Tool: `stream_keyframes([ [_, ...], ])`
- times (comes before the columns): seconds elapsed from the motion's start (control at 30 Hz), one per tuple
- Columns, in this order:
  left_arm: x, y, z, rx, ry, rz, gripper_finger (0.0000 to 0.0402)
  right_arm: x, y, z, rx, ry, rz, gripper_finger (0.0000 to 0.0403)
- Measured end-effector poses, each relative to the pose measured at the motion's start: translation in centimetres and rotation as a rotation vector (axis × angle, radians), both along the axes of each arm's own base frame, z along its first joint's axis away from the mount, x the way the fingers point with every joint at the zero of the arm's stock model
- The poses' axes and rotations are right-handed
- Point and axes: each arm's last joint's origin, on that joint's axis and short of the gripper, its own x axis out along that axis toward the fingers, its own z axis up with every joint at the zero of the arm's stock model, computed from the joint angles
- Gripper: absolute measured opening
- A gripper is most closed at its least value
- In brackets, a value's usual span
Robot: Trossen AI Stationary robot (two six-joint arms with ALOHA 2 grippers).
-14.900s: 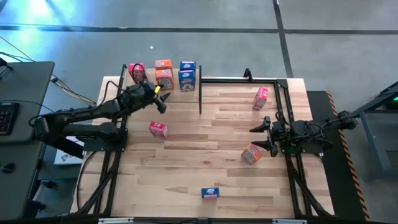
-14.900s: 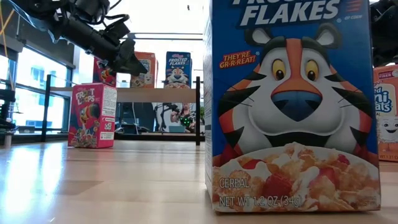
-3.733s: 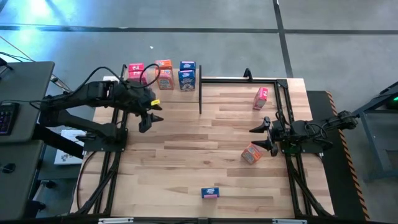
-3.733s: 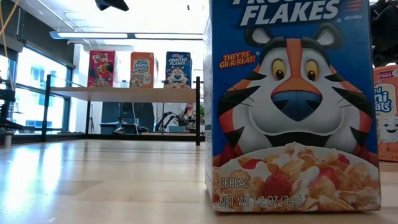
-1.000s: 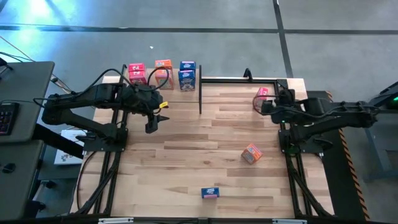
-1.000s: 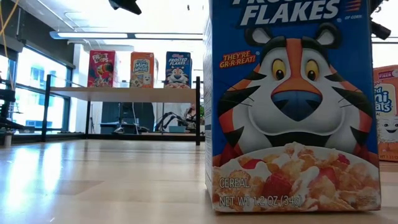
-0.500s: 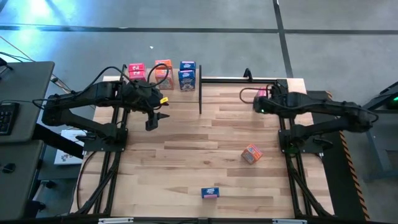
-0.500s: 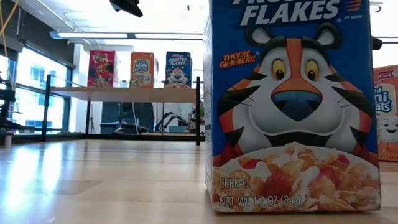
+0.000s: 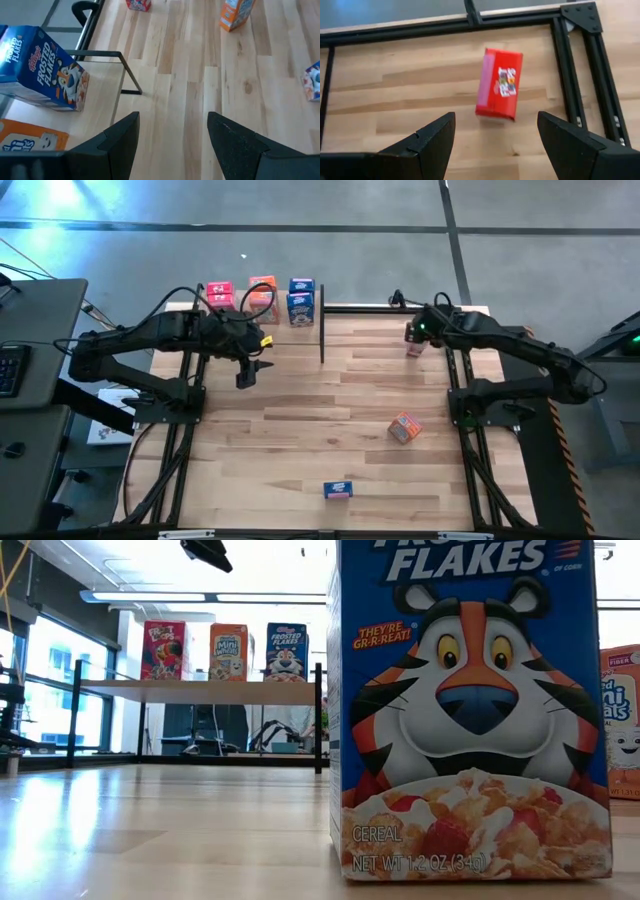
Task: Stack cereal on shelf
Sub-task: Put the red cereal box on the the shelf aligned with the other red cereal boxes
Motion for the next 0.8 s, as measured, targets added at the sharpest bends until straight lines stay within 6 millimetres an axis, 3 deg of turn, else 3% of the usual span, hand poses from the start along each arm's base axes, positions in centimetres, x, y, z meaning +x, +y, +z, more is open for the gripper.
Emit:
stream_keyframes([
  [0.43,0.3,0.2,0.1,0.039,-0.013,0.028,0.0225,0.6,-3.5,-2.3,0.126,0.083,-0.018,0.0275],
  [0.8,0.4,0.2,0.1,0.013,-0.035,0.063,0.0225,1.0,-5.4,-4.1,0.214,0.129,-0.012,0.0275],
])
